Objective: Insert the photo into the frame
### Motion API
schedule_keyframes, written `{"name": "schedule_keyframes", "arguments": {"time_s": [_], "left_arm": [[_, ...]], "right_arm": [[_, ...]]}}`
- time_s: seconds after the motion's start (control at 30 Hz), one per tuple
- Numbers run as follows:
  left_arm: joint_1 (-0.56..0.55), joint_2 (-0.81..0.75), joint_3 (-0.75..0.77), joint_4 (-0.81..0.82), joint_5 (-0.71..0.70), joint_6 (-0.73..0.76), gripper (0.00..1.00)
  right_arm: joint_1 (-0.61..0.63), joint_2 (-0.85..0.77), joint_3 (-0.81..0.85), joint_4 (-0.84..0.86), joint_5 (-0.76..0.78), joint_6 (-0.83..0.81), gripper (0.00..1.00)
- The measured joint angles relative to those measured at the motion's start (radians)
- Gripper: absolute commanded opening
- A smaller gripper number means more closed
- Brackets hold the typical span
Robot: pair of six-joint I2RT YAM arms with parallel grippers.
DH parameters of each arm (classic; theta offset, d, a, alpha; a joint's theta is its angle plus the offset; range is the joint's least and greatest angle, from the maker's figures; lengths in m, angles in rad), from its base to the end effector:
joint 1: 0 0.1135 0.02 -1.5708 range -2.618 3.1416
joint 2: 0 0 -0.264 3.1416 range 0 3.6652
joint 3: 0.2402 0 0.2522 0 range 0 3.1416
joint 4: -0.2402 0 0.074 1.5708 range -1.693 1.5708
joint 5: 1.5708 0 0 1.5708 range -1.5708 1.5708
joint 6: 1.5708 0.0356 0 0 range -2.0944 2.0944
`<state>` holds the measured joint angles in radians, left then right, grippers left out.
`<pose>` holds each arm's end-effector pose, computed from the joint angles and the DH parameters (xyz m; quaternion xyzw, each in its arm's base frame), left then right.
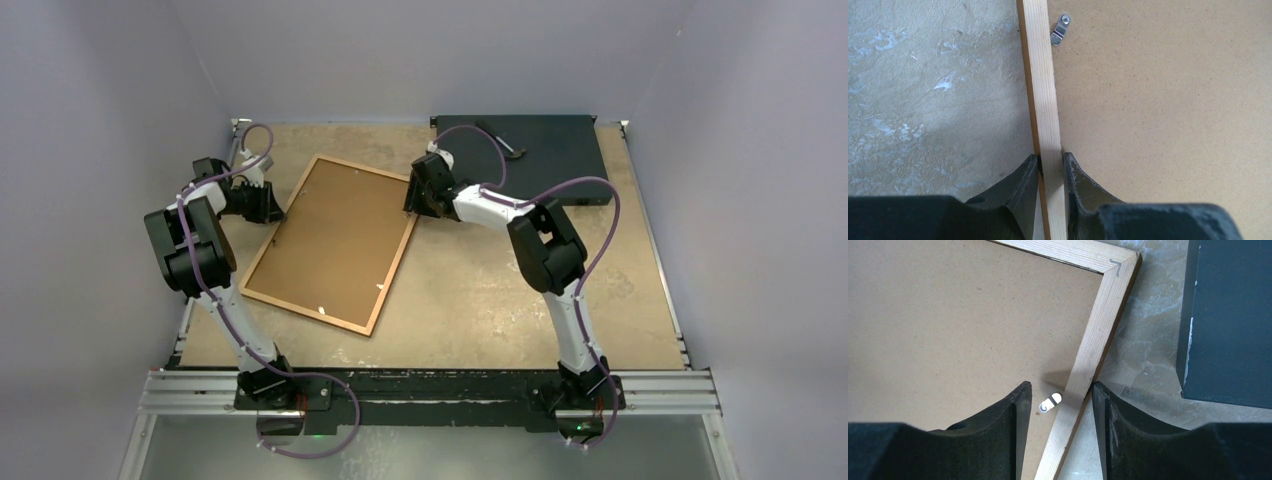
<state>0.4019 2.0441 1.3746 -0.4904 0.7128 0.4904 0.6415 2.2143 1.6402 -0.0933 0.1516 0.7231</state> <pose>0.3864 0.1389 0.1510 0.1117 0.9134 -0.2256 0.3199 0.4058 0.2963 0.1745 0.0696 0.8950 0.2216 0.3808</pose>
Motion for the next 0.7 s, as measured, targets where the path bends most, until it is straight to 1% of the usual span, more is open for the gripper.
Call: {"name": "schedule_keyframes", "arguments": {"time_s": [0.13,0.27,0.53,0.63,0.7], "left_arm": [[0.002,0.0,0.0,-0.001,0.002,0.0,0.16],[0.002,0.0,0.0,-0.001,0.003,0.0,0.16],[0.004,0.0,0.0,-0.01,0.005,0.002,0.16],[0.005,0.0,0.0,-0.016,0.006,0.003,0.16],[0.006,0.0,0.0,-0.018,0.007,0.003,0.15]], "right_arm": [[0.001,0.0,-0.001,0.005,0.009,0.0,0.49],[0.004,0.002,-0.001,0.005,0.019,-0.002,0.45],[0.024,0.019,0.017,-0.021,0.076,-0.022,0.42],[0.03,0.022,0.023,-0.029,0.093,-0.028,0.38],[0.031,0.022,0.023,-0.032,0.099,-0.031,0.33]]}}
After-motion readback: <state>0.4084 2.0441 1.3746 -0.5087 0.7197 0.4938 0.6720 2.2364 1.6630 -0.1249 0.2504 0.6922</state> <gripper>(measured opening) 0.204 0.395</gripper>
